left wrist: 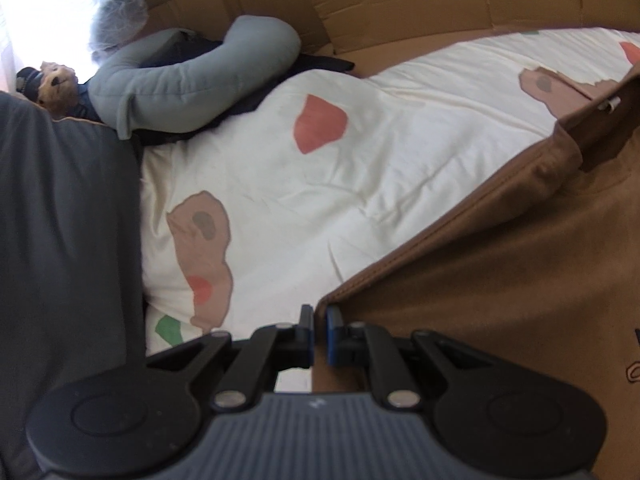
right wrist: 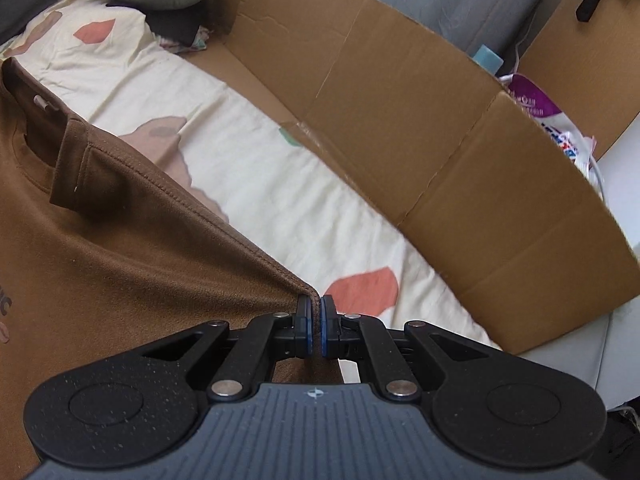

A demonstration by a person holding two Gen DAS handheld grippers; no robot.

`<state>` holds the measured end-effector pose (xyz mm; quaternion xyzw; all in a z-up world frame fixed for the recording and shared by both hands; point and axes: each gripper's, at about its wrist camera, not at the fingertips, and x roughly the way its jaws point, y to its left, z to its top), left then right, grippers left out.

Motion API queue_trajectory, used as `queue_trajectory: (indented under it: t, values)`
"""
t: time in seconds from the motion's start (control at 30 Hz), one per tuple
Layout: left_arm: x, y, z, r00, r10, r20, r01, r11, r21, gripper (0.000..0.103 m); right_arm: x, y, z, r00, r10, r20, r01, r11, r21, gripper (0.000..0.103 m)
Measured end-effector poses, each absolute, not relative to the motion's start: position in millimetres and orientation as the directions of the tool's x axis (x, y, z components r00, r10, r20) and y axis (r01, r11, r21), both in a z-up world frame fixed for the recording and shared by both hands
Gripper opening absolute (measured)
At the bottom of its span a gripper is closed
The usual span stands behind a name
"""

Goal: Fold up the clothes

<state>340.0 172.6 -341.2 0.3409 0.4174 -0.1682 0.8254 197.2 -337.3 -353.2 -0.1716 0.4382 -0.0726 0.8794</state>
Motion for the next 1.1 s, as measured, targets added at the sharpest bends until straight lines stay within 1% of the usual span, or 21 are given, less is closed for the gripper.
queue_trajectory:
  t: [0.67,0.87,1.1]
  values:
    - [379,176,-362,0.647,0.030,-0.762,0.482,0.758,0.440,0.006,262,-328,-380,0.575,-0.333,-0.747,-0.074,0.888,-0.454,0.002]
    - [397,177,-372,0.639,0.036,-0.768,0.470,0.772,0.428,0.006,291,-328,-389,0.554,-0.340,-0.760,-0.103,0.878,-0.467,0.002]
    - [415,166,-380,0.615,0.018,-0.788,0.508,0.755,0.414,0.006,317,-333,-403,0.512,-0.366,-0.777,-0.123,0.864,-0.489,0.002]
